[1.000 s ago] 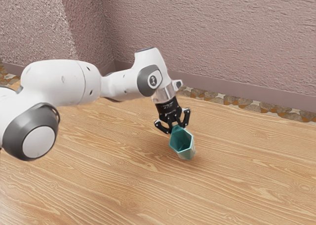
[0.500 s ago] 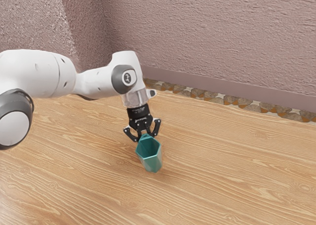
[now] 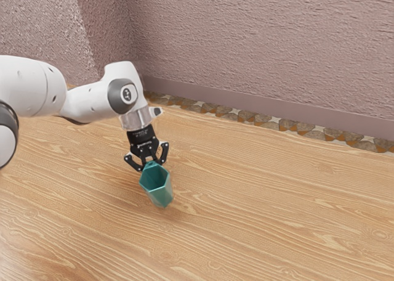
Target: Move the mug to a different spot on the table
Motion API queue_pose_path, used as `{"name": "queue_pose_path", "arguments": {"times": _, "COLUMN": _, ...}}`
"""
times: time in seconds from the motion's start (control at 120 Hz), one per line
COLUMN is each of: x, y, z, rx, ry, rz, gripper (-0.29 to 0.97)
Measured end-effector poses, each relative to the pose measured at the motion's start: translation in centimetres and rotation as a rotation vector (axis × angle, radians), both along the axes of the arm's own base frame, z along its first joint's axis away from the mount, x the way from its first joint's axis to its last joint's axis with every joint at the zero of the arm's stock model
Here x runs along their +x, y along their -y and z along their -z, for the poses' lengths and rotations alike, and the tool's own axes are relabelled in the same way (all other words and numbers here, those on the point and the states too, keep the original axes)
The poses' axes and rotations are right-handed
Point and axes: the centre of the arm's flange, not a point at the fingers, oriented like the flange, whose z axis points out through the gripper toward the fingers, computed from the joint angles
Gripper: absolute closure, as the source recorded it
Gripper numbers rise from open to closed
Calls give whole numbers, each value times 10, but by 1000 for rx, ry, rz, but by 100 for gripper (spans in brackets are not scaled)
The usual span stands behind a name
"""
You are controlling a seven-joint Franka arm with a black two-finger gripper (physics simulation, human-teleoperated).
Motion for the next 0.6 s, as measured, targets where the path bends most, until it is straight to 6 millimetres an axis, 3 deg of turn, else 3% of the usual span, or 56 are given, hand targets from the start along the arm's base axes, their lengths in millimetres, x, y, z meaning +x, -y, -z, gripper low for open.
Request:
{"name": "queue_pose_path", "arguments": {"times": 0.258, "x": 5, "y": -59, "z": -12, "rx": -24, "ry": 37, "rz": -37, "gripper": 63}}
{"name": "queue_pose_path", "arguments": {"times": 0.458, "x": 9, "y": -86, "z": -21, "rx": -52, "ry": 43, "rz": -44, "gripper": 63}}
{"name": "queue_pose_path", "arguments": {"times": 0.6, "x": 11, "y": -97, "z": -16, "rx": -66, "ry": 34, "rz": -43, "gripper": 63}}
